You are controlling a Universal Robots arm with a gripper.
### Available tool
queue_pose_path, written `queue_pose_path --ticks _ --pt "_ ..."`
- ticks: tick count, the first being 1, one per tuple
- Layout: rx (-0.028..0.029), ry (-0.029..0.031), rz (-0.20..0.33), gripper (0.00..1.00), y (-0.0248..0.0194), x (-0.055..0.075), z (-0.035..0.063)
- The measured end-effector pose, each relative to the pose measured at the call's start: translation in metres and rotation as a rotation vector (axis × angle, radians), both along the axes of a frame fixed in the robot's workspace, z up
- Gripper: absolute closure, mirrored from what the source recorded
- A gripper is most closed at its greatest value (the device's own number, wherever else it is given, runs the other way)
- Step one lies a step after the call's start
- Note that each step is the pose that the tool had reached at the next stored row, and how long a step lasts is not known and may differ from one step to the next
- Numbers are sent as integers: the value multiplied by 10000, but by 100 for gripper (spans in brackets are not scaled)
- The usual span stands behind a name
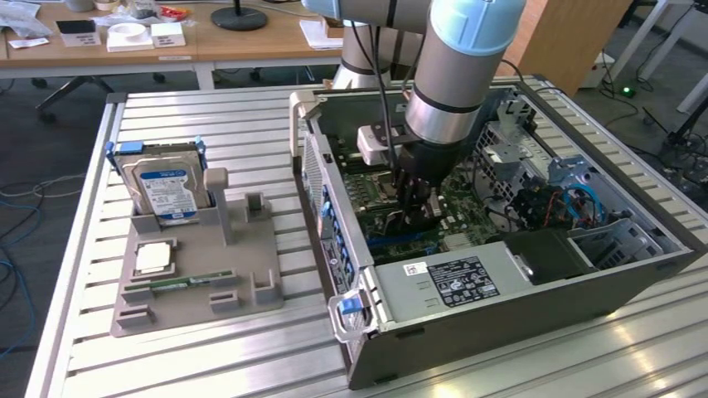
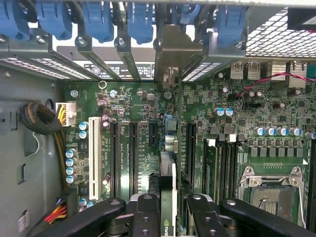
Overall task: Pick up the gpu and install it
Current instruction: 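Insert the gpu into the slot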
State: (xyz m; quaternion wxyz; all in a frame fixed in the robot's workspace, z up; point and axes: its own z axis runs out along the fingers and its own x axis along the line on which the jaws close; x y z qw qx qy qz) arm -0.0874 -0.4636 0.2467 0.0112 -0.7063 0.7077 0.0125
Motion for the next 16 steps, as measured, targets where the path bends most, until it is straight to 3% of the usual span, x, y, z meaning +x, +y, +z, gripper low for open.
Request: queue_pose_path --ticks 16 --pt "-1 0 14 74 0 -2 -27"
